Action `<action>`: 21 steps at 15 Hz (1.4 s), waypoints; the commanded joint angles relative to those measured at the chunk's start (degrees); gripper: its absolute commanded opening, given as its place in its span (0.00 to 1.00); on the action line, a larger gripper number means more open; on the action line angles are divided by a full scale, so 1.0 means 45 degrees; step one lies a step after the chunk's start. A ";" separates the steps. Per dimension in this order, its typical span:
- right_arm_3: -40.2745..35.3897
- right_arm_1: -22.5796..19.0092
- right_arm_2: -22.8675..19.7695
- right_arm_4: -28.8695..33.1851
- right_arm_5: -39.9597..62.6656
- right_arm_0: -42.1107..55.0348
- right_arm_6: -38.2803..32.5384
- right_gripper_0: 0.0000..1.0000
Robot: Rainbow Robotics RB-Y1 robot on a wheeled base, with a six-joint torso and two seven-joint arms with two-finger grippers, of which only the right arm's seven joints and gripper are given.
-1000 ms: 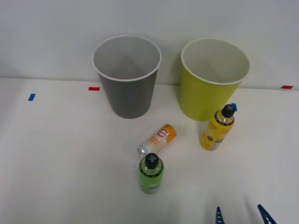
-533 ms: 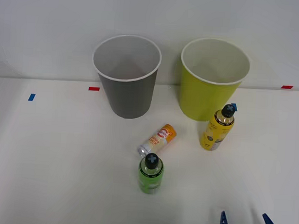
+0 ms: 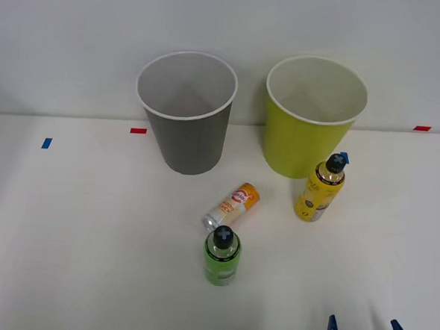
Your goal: Put cans in the gray bin, plastic bottles in the light green bin
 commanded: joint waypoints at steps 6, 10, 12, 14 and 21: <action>0.0006 -0.0076 -0.0120 0.0100 -0.0102 -0.0426 0.0290 1.00; 0.0006 -0.0076 -0.0120 0.0100 -0.0102 -0.0426 0.0290 1.00; 0.0006 -0.0076 -0.0120 0.0100 -0.0102 -0.0426 0.0290 1.00; 0.0006 -0.0076 -0.0120 0.0100 -0.0102 -0.0426 0.0290 1.00; 0.0006 -0.0076 -0.0120 0.0100 -0.0102 -0.0426 0.0290 1.00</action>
